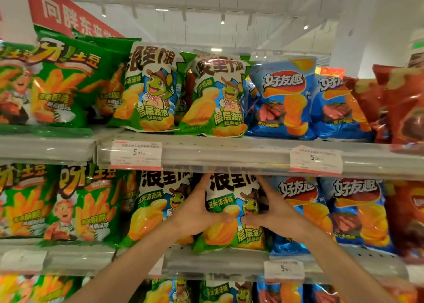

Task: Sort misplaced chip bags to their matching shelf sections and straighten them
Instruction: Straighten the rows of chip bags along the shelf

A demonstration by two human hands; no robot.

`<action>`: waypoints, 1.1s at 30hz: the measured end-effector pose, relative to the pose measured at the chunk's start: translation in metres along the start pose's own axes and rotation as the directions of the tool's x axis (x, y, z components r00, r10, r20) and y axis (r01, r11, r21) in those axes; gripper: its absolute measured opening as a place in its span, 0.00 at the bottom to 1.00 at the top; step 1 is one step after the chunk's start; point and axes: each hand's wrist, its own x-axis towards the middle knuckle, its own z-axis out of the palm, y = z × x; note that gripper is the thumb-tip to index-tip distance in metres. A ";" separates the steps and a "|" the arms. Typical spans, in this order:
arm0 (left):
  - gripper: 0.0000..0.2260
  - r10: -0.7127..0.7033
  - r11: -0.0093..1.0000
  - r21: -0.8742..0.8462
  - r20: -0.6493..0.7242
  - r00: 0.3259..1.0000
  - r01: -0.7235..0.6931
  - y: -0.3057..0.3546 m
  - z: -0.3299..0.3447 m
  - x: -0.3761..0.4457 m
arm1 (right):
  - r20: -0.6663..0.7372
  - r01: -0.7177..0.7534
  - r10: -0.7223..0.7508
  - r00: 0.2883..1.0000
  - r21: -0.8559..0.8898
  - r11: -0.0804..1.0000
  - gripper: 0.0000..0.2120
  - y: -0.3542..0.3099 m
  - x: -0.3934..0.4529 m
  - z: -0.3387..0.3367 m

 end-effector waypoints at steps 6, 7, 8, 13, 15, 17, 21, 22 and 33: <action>0.25 0.359 0.753 0.648 -0.261 0.896 -0.113 -0.011 -0.029 -0.042 | -0.007 -0.071 0.071 0.997 -0.052 0.996 0.54 -0.006 0.000 0.009; 0.24 0.402 0.672 0.738 -0.301 0.865 -0.055 -0.018 -0.037 -0.045 | -0.018 -0.067 0.066 0.998 -0.089 0.994 0.53 -0.008 -0.001 0.012; 0.24 0.389 0.627 0.779 -0.342 0.856 0.027 -0.023 -0.044 -0.046 | -0.035 -0.056 0.052 0.998 -0.124 0.991 0.51 -0.009 -0.001 0.016; 0.32 0.171 0.581 0.782 -0.388 0.905 0.226 -0.052 -0.050 -0.038 | -0.296 -0.070 -0.009 0.955 -0.256 0.964 0.46 -0.020 -0.006 0.058; 0.33 0.162 0.562 0.799 -0.359 0.919 0.213 -0.058 -0.049 -0.036 | -0.395 -0.095 -0.078 0.915 -0.398 0.912 0.49 -0.024 -0.006 0.077; 0.34 0.155 0.551 0.810 -0.337 0.929 0.202 -0.061 -0.050 -0.035 | -0.418 -0.136 -0.099 0.903 -0.496 0.858 0.52 -0.027 -0.003 0.088; 0.33 0.167 0.535 0.830 -0.287 0.943 0.157 -0.059 -0.056 -0.037 | -0.413 -0.155 -0.094 0.906 -0.530 0.834 0.51 -0.026 0.003 0.091; 0.33 0.172 0.530 0.836 -0.272 0.947 0.144 -0.059 -0.058 -0.038 | -0.418 -0.148 -0.104 0.902 -0.527 0.837 0.50 -0.026 0.003 0.089; 0.29 0.256 0.460 0.884 -0.223 0.940 0.085 -0.066 -0.056 -0.042 | -0.459 -0.198 -0.235 0.857 -0.713 0.673 0.44 -0.020 0.006 0.109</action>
